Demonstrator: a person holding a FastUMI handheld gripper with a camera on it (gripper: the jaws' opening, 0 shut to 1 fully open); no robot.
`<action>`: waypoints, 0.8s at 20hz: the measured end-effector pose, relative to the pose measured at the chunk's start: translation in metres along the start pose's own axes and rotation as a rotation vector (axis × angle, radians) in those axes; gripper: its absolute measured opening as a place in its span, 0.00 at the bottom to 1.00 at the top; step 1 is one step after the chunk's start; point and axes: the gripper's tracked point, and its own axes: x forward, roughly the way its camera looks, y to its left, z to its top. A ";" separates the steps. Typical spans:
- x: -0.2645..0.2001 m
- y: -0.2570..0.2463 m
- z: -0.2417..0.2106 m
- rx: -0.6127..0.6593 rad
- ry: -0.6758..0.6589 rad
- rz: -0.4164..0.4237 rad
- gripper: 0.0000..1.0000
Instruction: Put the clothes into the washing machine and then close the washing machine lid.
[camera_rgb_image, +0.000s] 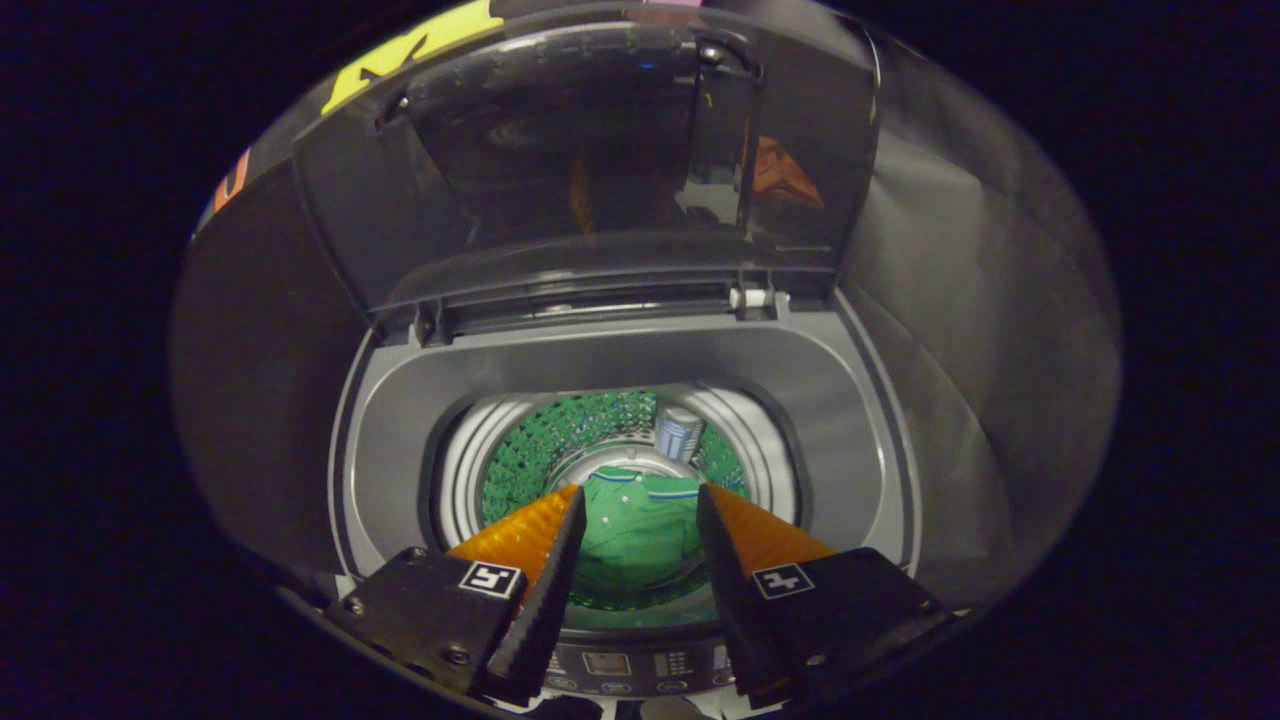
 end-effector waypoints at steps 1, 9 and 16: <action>-0.007 -0.004 0.007 -0.015 -0.024 -0.001 0.70; -0.089 -0.013 0.111 -0.141 -0.330 0.000 0.79; -0.159 0.003 0.213 -0.116 -0.541 0.041 0.86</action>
